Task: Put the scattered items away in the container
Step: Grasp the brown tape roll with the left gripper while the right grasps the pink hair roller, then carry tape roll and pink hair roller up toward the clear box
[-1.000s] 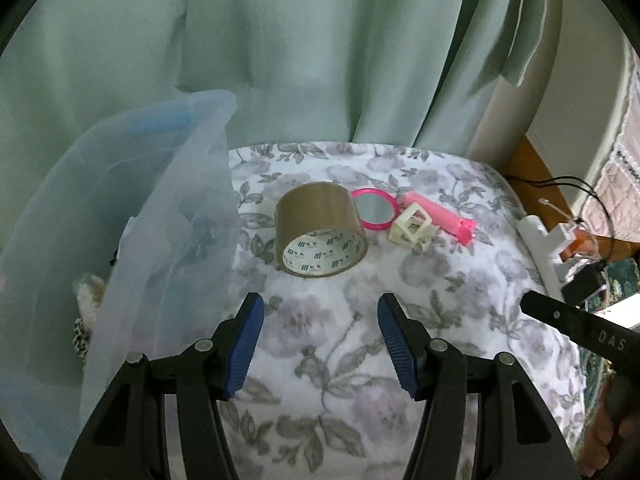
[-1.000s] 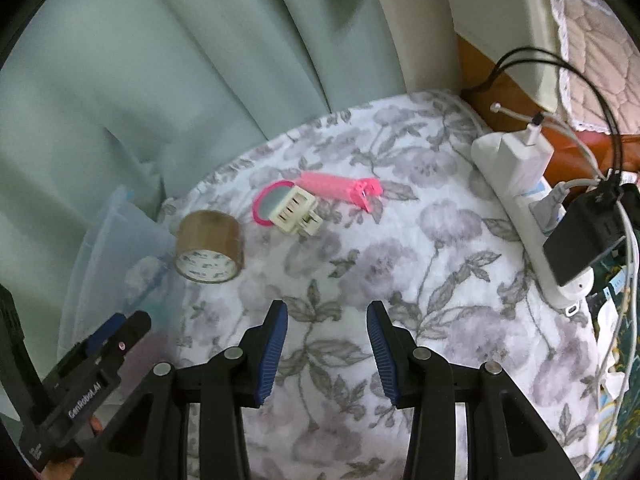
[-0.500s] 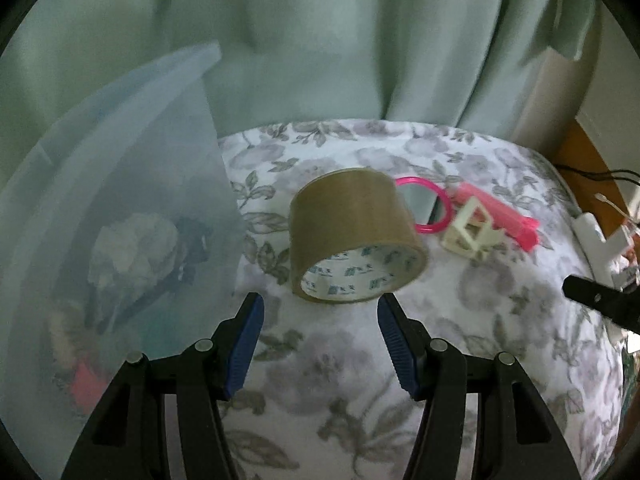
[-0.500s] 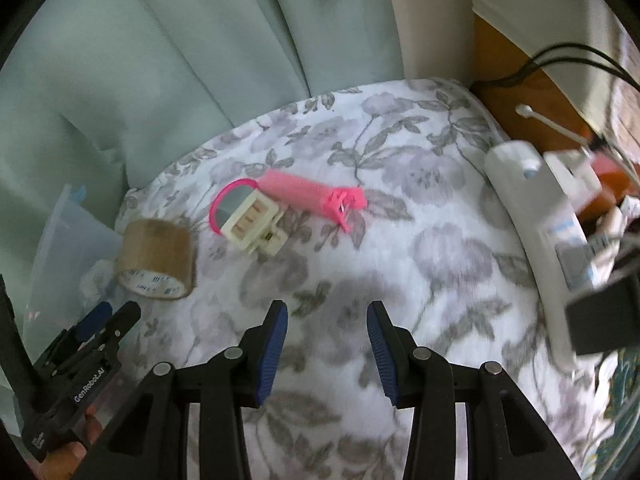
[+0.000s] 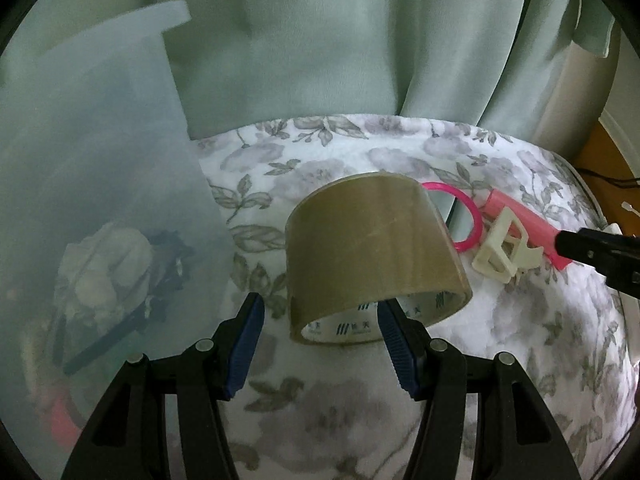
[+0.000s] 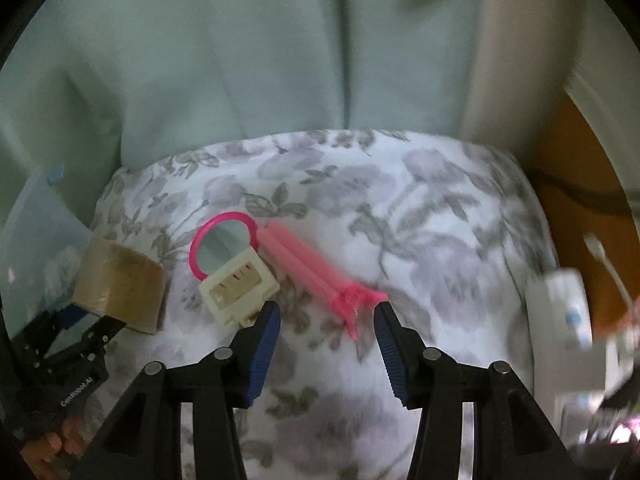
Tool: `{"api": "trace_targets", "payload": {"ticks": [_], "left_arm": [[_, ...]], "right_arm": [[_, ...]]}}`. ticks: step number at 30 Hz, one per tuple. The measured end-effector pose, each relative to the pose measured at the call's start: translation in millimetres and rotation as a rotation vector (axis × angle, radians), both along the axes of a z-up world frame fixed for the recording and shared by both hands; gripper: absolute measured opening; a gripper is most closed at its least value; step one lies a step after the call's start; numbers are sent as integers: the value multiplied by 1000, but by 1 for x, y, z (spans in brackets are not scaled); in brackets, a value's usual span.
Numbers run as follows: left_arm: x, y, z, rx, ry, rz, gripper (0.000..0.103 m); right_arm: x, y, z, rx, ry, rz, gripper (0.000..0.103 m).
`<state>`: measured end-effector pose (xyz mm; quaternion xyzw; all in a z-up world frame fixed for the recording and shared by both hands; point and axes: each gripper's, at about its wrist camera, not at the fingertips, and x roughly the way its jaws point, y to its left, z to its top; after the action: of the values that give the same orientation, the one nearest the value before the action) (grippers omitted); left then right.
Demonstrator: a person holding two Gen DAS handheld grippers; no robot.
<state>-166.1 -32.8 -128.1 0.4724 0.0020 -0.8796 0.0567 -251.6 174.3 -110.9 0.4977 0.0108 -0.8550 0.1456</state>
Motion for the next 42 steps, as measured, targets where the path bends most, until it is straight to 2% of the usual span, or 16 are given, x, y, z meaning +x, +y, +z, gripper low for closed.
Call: {"api": "trace_targets", "payload": {"ticks": [7, 14, 16, 22, 25, 27, 34, 42], "left_arm": [[-8, -1, -8, 15, 7, 7, 60], [-15, -1, -13, 26, 9, 14, 60], [-16, -1, -15, 28, 9, 12, 57], [-19, -3, -16, 34, 14, 16, 36], [-18, -6, -13, 42, 23, 24, 25], [-15, -7, -9, 47, 28, 31, 16], [-7, -7, -6, 73, 13, 39, 14], [17, 4, 10, 93, 0, 16, 14]], "right_arm": [[-27, -11, -16, 96, -2, 44, 54], [-48, -11, -26, 114, -14, 66, 55], [-53, -12, -30, 110, -24, 66, 55], [-59, -16, -36, 98, -14, 80, 55], [-60, -13, -36, 66, -24, 60, 53], [-59, -8, -37, 37, -35, 42, 48], [-33, 14, -35, -101, -81, -63, 32], [27, 31, -25, -189, -92, -129, 29]]}}
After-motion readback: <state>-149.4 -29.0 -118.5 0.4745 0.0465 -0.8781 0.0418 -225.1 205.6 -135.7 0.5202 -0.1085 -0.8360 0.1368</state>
